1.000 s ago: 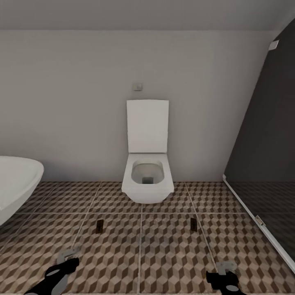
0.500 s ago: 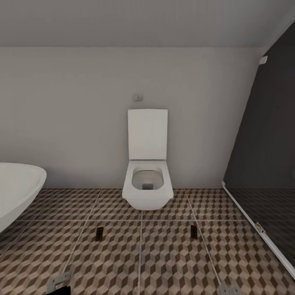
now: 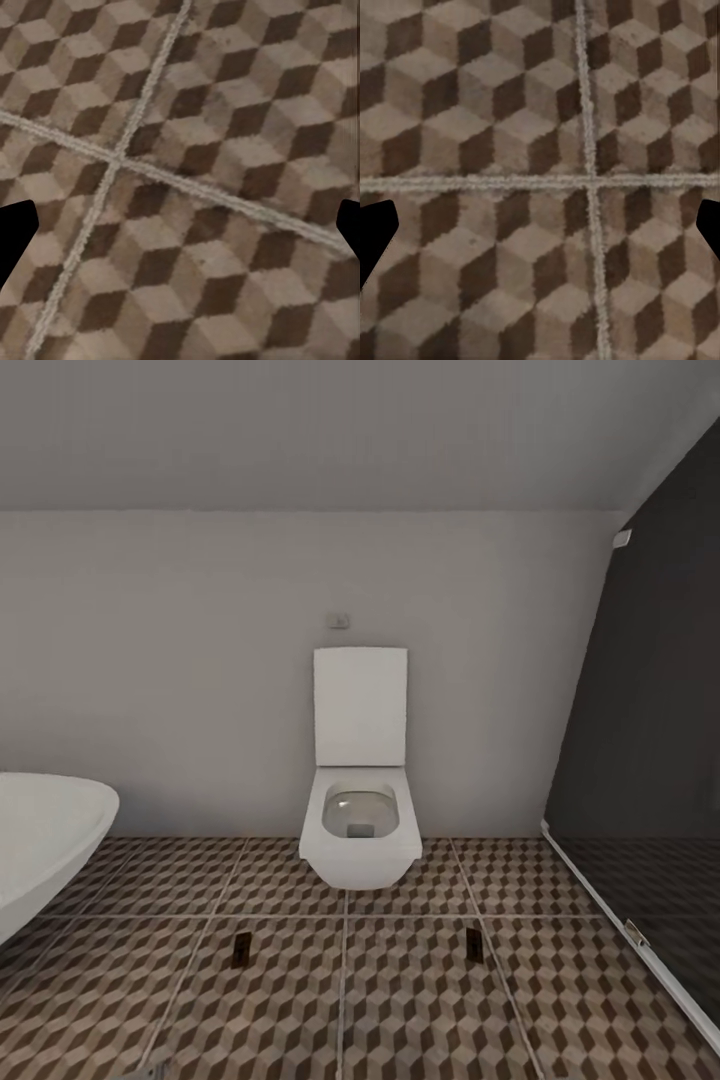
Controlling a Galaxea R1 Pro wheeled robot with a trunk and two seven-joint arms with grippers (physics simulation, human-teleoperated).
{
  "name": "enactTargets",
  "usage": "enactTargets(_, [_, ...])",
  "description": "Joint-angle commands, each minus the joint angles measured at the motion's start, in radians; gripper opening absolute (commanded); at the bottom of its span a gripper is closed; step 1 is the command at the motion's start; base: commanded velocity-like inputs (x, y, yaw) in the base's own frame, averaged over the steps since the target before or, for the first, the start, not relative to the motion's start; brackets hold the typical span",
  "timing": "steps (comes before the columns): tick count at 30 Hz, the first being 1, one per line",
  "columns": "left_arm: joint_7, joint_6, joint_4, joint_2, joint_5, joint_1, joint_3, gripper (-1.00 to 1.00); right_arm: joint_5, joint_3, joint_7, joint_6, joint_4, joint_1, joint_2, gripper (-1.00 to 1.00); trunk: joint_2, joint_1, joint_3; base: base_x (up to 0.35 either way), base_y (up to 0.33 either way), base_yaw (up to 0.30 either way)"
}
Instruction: Take the four mousetraps from the cabinet in the bathroom and place them on the bathroom floor. Make sure all four end up on the same floor surface, and ensure that at least two of them are either under or directly next to the same bathroom sink.
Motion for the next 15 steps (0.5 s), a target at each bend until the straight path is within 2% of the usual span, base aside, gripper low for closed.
enactTargets(1, [0.000,-0.007,0.004,0.000,0.006,0.000,-0.008,1.00,-0.011,0.009,0.000,-0.007,0.004,-0.001,0.001,1.00,0.000,-0.001,0.003,0.000,0.000,0.000])
enactTargets(12, [0.005,-0.005,0.004,-0.001,0.006,0.008,-0.008,1.00,-0.014,0.008,-0.001,-0.002,0.004,-0.001,0.013,1.00,0.002,-0.006,0.046,0.000,0.000,0.000])
enactTargets(15, [0.009,-0.005,0.004,-0.001,0.007,0.008,-0.008,1.00,-0.014,0.007,-0.001,-0.002,0.004,-0.001,0.014,1.00,0.023,-0.017,0.055,0.000,0.000,0.000])
